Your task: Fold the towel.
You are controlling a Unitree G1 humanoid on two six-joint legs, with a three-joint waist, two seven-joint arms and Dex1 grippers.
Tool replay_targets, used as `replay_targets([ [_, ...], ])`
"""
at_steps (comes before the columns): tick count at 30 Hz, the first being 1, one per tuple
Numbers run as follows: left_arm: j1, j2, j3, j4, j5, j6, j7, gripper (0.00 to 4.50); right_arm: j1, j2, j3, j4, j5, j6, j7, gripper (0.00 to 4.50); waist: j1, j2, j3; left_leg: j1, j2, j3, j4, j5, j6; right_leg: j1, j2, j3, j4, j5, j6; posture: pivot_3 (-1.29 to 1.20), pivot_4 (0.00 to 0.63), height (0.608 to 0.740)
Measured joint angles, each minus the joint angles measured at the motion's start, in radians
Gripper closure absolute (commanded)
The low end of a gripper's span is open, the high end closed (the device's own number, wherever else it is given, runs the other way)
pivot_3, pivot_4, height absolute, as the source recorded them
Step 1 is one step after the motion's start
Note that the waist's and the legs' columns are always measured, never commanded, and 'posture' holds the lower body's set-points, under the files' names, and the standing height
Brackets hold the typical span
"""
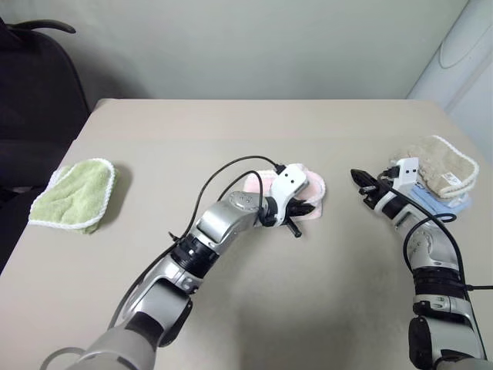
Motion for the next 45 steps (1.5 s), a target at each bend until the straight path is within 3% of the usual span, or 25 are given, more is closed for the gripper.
replay_targets([
  [10, -0.047, -0.169, 0.104, 0.145, 0.083, -0.022, 0.018, 4.49, -0.018, 0.004, 0.003, 0.005, -0.001, 0.000, -0.004, 4.50, 0.004, 0.000, 0.000, -0.001, 0.000, 0.002, 0.005, -0.001, 0.002, 0.000, 0.000, 0.005, 0.000, 0.001, 0.003, 0.00, 0.150, 0.740],
  [18, -0.114, -0.283, 0.104, 0.259, 0.149, -0.073, -0.012, 4.49, -0.037, 0.003, 0.003, 0.031, -0.002, -0.003, -0.017, 4.50, 0.006, 0.000, 0.000, -0.001, -0.001, 0.003, 0.009, -0.003, 0.006, -0.001, 0.000, 0.009, 0.000, 0.002, 0.004, 0.00, 0.150, 0.740],
  [22, -0.112, -0.287, 0.105, 0.311, 0.182, -0.080, -0.025, 3.43, -0.033, 0.003, 0.002, 0.028, -0.002, -0.005, -0.024, 4.50, 0.008, 0.000, 0.000, -0.001, -0.001, 0.004, 0.011, -0.003, 0.006, -0.001, 0.000, 0.009, 0.001, 0.002, 0.004, 0.00, 0.150, 0.740],
  [30, -0.097, -0.312, 0.173, 0.296, 0.180, -0.084, -0.047, 0.45, -0.020, 0.004, 0.001, 0.025, -0.001, -0.005, -0.028, 4.50, 0.008, 0.000, 0.000, -0.001, -0.001, 0.004, 0.012, -0.004, 0.006, -0.001, 0.001, 0.010, 0.001, 0.002, 0.004, 0.00, 0.150, 0.740],
  [39, 0.065, -0.167, 0.242, -0.103, 0.103, 0.028, -0.084, 0.45, -0.016, -0.004, 0.002, -0.006, 0.001, 0.000, -0.018, 4.50, 0.007, 0.001, 0.000, -0.001, -0.001, 0.005, 0.013, -0.003, 0.006, -0.002, 0.001, 0.010, 0.002, 0.002, 0.004, 0.00, 0.150, 0.740],
  [42, 0.123, -0.120, 0.290, -0.175, 0.093, 0.052, -0.060, 1.08, -0.014, -0.014, 0.003, -0.018, 0.005, 0.002, -0.001, 4.50, 0.007, 0.001, 0.000, -0.001, -0.001, 0.005, 0.013, -0.003, 0.006, -0.002, 0.001, 0.010, 0.003, 0.002, 0.004, 0.00, 0.150, 0.740],
  [45, 0.153, -0.101, 0.376, -0.223, 0.066, 0.058, -0.017, 2.11, -0.013, -0.021, 0.015, -0.054, 0.020, 0.025, 0.031, 4.50, 0.007, 0.001, 0.000, -0.001, -0.001, 0.005, 0.013, -0.003, 0.006, -0.002, 0.001, 0.010, 0.003, 0.002, 0.004, 0.00, 0.150, 0.740],
])
